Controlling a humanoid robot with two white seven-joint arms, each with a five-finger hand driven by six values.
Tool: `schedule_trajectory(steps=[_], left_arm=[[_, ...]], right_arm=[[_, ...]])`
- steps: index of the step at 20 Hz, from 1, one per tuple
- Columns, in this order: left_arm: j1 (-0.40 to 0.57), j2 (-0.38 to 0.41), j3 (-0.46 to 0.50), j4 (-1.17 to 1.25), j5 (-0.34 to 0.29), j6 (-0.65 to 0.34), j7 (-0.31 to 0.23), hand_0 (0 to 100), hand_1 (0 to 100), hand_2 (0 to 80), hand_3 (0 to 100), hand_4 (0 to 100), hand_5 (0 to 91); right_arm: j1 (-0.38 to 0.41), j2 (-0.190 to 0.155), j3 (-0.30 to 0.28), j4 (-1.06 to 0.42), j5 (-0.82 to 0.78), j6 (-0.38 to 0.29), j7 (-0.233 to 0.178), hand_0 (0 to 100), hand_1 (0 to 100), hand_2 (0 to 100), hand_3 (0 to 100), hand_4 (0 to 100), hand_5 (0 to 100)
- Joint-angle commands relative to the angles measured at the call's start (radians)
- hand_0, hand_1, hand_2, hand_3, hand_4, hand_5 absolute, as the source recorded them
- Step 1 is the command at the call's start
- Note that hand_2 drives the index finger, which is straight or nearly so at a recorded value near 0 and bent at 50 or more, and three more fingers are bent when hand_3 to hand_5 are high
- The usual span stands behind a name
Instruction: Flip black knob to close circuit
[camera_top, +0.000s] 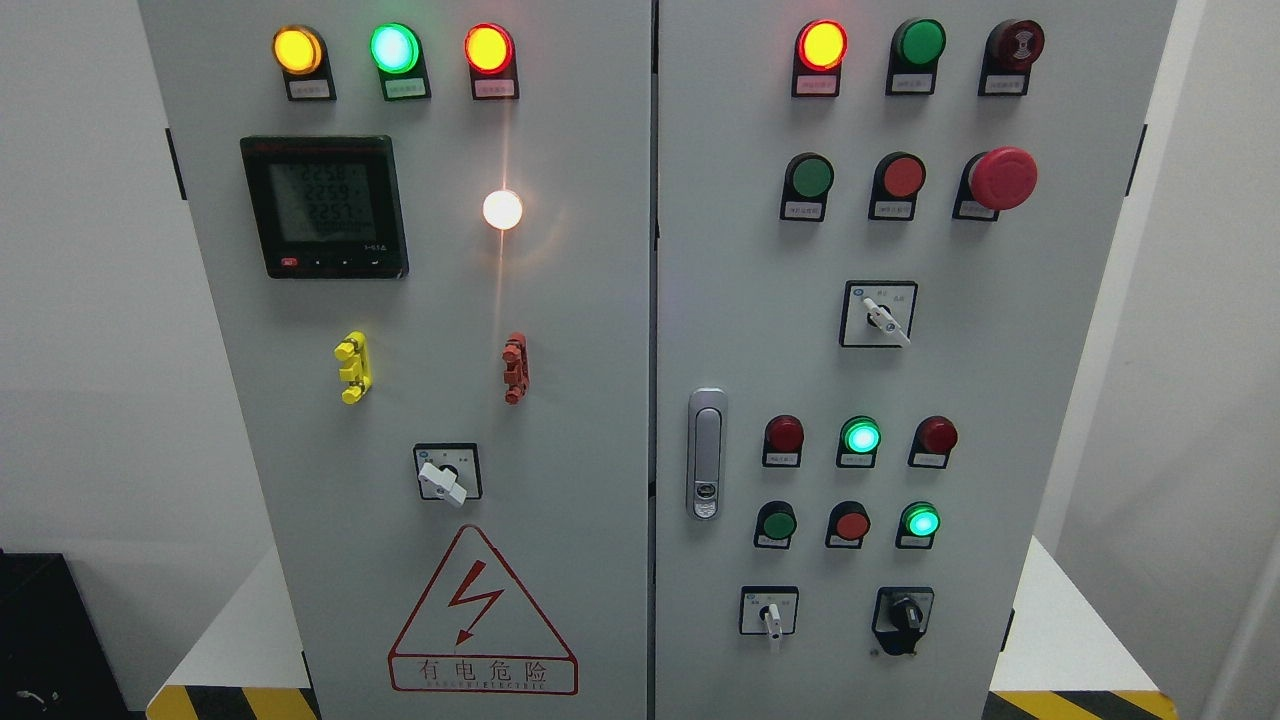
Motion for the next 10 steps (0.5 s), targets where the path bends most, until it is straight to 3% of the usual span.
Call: schedule_trajectory(steps=[1, 10], left_arm=[[0.0, 0.0, 0.0, 0.0, 0.0, 0.0, 0.001, 12, 56, 0.0, 0, 0, 0.0], [0.0, 0.0, 0.0, 0.0, 0.0, 0.0, 0.001, 12, 56, 0.0, 0, 0, 0.0]], right_arm=[[-0.009, 0.029, 0.038, 0.047, 0.023, 0.0, 0.001, 0, 14, 0, 0, 0, 0], [-0.009, 0.029, 0.045, 0.047, 0.026, -0.001, 0.007, 0, 13, 0, 0, 0, 0]])
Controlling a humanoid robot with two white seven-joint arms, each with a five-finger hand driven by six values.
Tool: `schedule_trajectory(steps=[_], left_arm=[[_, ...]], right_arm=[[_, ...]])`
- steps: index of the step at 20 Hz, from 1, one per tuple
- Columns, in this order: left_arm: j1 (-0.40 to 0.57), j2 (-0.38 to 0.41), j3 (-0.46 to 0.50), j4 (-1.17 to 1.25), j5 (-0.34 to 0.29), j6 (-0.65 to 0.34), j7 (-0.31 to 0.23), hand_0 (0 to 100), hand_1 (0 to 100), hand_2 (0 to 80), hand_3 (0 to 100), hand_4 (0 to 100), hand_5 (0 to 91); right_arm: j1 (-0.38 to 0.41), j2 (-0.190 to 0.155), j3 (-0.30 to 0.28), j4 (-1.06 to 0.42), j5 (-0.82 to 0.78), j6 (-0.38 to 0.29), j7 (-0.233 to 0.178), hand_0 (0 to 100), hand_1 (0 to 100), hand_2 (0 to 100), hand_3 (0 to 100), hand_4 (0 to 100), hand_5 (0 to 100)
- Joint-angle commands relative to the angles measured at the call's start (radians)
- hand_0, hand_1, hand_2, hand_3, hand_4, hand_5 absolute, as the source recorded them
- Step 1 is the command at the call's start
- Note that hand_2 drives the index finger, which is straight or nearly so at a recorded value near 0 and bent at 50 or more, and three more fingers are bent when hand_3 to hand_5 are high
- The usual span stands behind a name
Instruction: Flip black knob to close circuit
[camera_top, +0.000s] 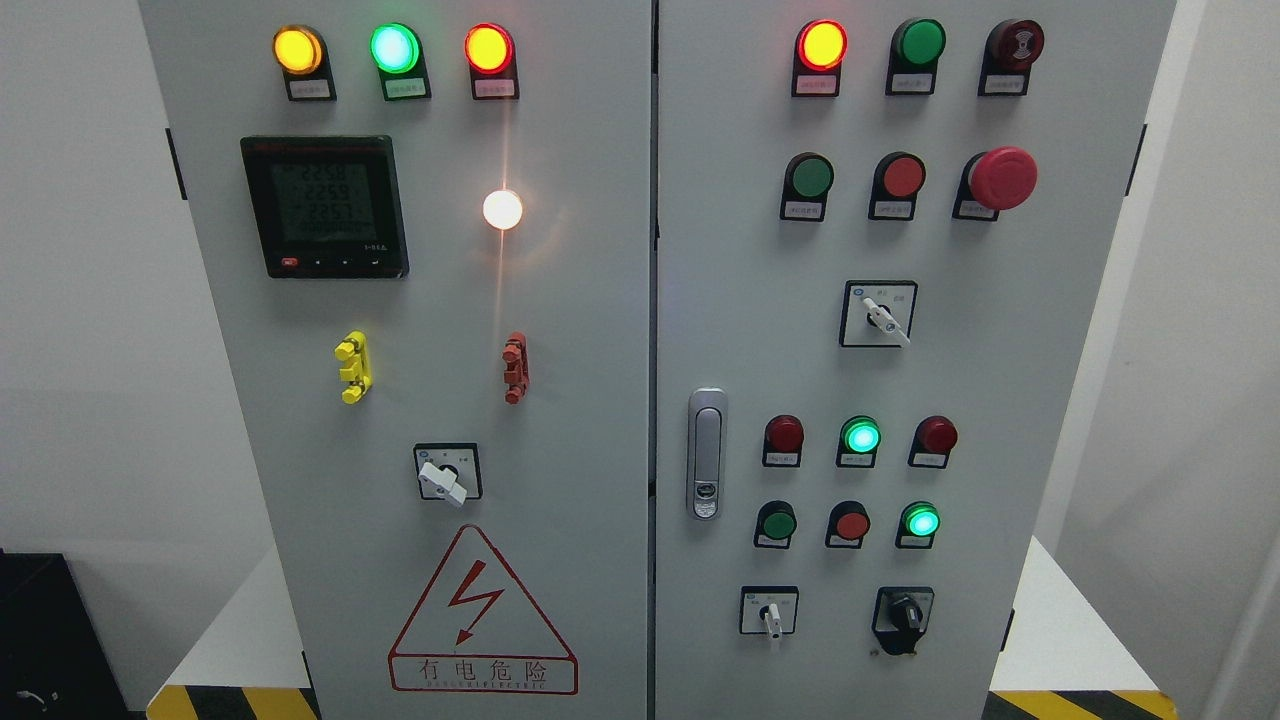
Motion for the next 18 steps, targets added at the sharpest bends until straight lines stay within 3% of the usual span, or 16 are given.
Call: schedule_trajectory(steps=[1, 4, 8, 11, 18], left_arm=[[0.0, 0.0, 0.0, 0.0, 0.0, 0.0, 0.001, 12, 56, 0.0, 0, 0, 0.0], [0.0, 0.0, 0.0, 0.0, 0.0, 0.0, 0.001, 12, 56, 0.0, 0, 0, 0.0], [0.0, 0.0, 0.0, 0.0, 0.0, 0.0, 0.001, 12, 56, 0.0, 0, 0, 0.0], [0.0, 0.0, 0.0, 0.0, 0.0, 0.0, 0.001, 12, 56, 0.0, 0, 0, 0.0], [0.0, 0.0, 0.0, 0.0, 0.0, 0.0, 0.001, 12, 56, 0.0, 0, 0, 0.0]], right_arm=[[0.0, 0.022, 0.019, 0.017, 0.005, -0.001, 0.003, 0, 13, 0, 0, 0, 0], [0.003, 0.022, 0.018, -0.006, 0.001, -0.004, 0.009, 0, 14, 0, 0, 0, 0], [0.049, 0.022, 0.022, -0.193, 0.012, 0.035, 0.009, 0, 14, 0, 0, 0, 0], [0.061, 0.025, 0.019, -0.343, 0.087, 0.108, 0.011, 0, 15, 0, 0, 0, 0], [0.069, 0.022, 0.012, -0.604, 0.352, 0.147, -0.003, 0, 16, 2, 3, 0, 0]])
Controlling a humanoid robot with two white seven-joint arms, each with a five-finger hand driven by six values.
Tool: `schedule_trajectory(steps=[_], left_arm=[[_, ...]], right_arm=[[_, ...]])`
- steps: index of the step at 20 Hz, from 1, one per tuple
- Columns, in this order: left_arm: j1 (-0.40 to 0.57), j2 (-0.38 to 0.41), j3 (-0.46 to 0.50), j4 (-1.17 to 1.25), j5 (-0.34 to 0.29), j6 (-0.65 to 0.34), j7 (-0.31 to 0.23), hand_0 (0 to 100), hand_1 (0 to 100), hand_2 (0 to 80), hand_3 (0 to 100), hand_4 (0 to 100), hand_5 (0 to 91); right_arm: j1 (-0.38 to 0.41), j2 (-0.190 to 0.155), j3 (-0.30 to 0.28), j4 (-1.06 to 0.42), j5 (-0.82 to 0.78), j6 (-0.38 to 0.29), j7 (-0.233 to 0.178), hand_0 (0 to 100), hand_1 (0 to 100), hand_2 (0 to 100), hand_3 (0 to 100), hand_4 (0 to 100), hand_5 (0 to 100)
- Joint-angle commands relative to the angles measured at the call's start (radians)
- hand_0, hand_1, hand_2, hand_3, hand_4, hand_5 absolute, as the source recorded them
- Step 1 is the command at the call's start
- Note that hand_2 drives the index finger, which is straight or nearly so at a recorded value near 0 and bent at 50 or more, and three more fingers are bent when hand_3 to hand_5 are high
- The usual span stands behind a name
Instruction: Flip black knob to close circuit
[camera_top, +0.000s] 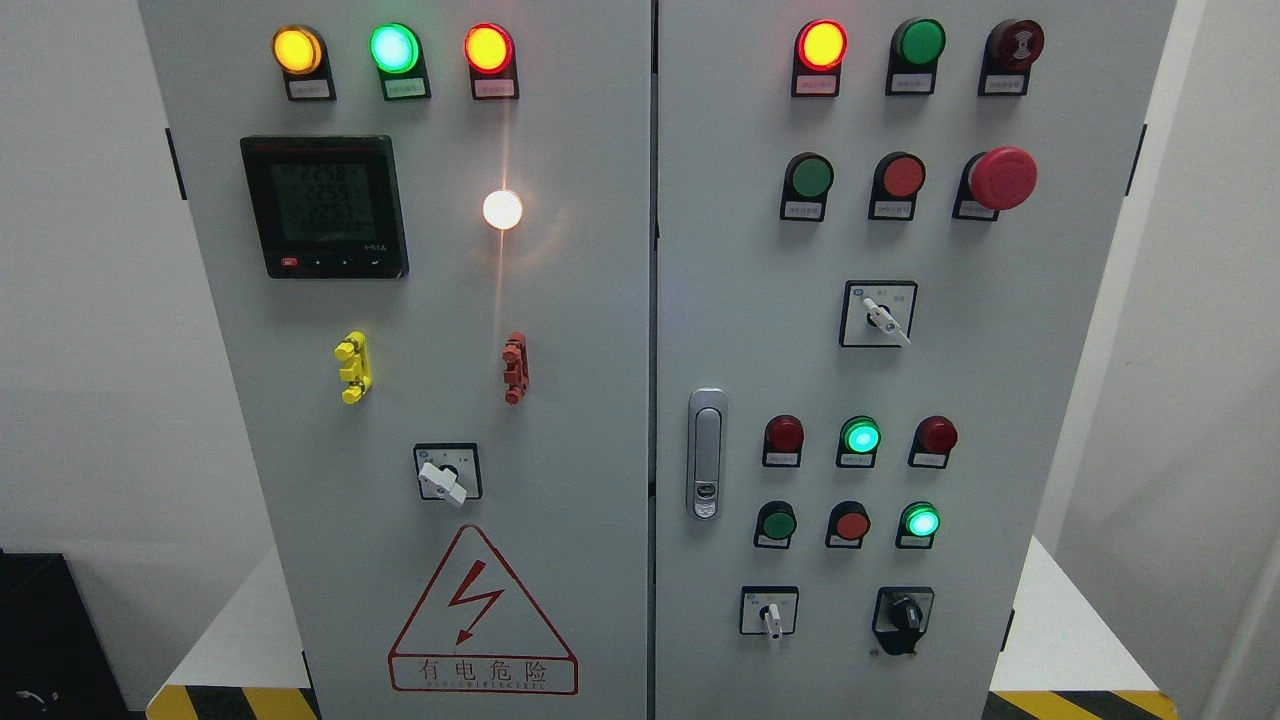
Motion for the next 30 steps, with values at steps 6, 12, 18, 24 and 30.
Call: schedule_trajectory(steps=[6, 12, 18, 24, 30], left_arm=[[0.0, 0.0, 0.0, 0.0, 0.0, 0.0, 0.001, 12, 56, 0.0, 0, 0, 0.0], [0.0, 0.0, 0.0, 0.0, 0.0, 0.0, 0.001, 12, 56, 0.0, 0, 0, 0.0], [0.0, 0.0, 0.0, 0.0, 0.0, 0.0, 0.001, 12, 56, 0.0, 0, 0, 0.0], [0.0, 0.0, 0.0, 0.0, 0.0, 0.0, 0.001, 12, 56, 0.0, 0, 0, 0.0], [0.0, 0.0, 0.0, 0.0, 0.0, 0.0, 0.001, 12, 56, 0.0, 0, 0, 0.0]], right_arm=[[0.011, 0.023, -0.023, -0.616, 0.434, 0.057, -0.004, 0, 16, 27, 35, 19, 0], [0.011, 0.045, -0.068, -0.842, 0.672, 0.057, 0.001, 0, 15, 54, 69, 45, 15], [0.011, 0.06, -0.071, -1.04, 0.856, 0.064, 0.004, 0, 14, 74, 86, 63, 37], [0.01, 0.06, -0.083, -1.259, 1.032, 0.101, 0.065, 0, 9, 85, 98, 79, 62], [-0.033, 0.079, -0.098, -1.359, 1.117, 0.162, 0.128, 0, 6, 87, 100, 87, 77]])
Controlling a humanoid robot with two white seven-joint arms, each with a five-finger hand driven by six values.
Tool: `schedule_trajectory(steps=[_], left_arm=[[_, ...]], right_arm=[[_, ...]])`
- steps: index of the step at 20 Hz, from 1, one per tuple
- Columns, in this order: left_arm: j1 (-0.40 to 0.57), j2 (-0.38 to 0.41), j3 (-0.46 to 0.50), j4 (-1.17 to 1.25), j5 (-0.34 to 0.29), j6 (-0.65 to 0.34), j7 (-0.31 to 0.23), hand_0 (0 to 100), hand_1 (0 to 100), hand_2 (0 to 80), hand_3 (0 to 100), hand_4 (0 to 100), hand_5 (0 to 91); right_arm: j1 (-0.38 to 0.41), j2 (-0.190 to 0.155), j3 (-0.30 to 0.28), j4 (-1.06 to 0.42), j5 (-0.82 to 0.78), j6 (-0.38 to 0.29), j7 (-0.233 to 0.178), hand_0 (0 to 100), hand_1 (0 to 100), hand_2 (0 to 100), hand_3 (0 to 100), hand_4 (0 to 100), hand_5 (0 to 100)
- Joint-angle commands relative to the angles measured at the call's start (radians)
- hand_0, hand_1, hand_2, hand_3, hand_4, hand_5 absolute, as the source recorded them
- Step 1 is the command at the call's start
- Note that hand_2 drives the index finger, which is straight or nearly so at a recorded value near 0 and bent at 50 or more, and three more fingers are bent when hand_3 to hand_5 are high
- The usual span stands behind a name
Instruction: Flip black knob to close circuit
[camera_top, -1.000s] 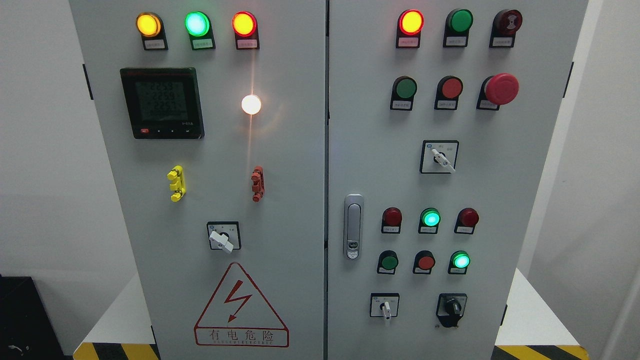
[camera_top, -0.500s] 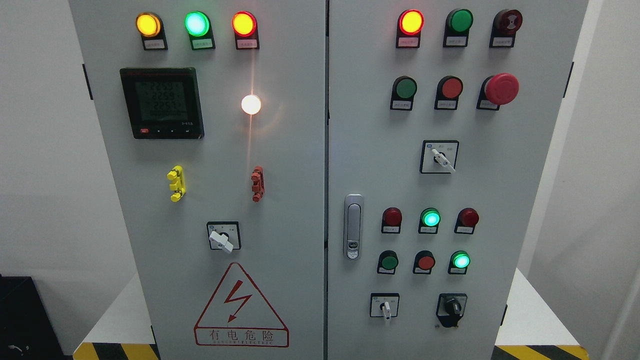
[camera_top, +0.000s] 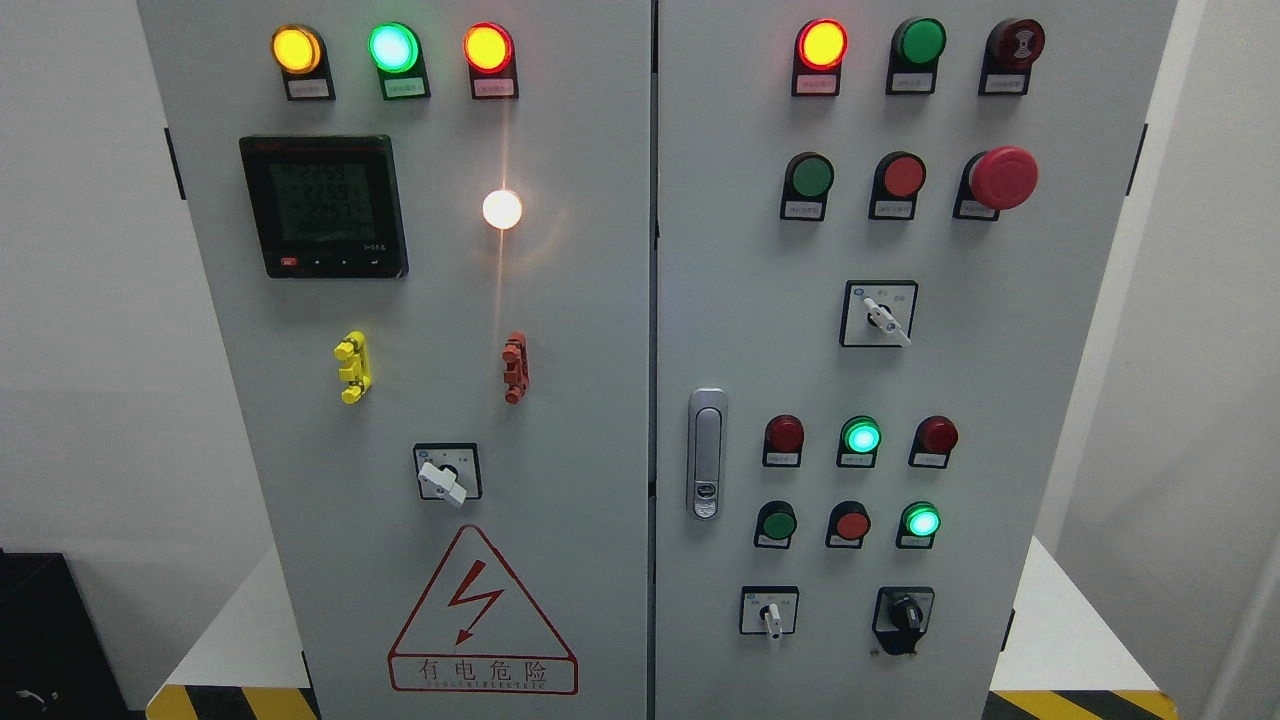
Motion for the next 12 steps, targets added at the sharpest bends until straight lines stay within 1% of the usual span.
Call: schedule_trajectory(steps=[1, 4, 6, 7, 12], left_arm=[[0.0, 0.0, 0.0, 0.0, 0.0, 0.0, 0.001, 12, 56, 0.0, 0, 0, 0.0], [0.0, 0.0, 0.0, 0.0, 0.0, 0.0, 0.001, 12, 56, 0.0, 0, 0, 0.0], [0.0, 0.0, 0.0, 0.0, 0.0, 0.0, 0.001, 12, 56, 0.0, 0, 0, 0.0], [0.0, 0.0, 0.0, 0.0, 0.0, 0.0, 0.001, 12, 56, 0.0, 0, 0, 0.0], [0.0, 0.0, 0.0, 0.0, 0.0, 0.0, 0.001, 12, 56, 0.0, 0, 0, 0.0]], right_arm=[[-0.042, 0.022, -0.028, -0.304, 0.112, 0.031, 0.018, 0, 5, 88, 100, 88, 78], [-0.069, 0.024, -0.027, -0.336, 0.122, 0.071, 0.018, 0, 5, 88, 100, 90, 80], [-0.09, 0.045, -0.021, -0.353, 0.148, 0.074, 0.015, 0, 3, 89, 100, 91, 81], [-0.099, 0.047, -0.018, -0.364, 0.153, 0.076, 0.015, 0, 2, 89, 100, 91, 81], [-0.193, 0.05, -0.021, -0.365, 0.164, 0.101, 0.022, 0, 0, 89, 100, 91, 81]])
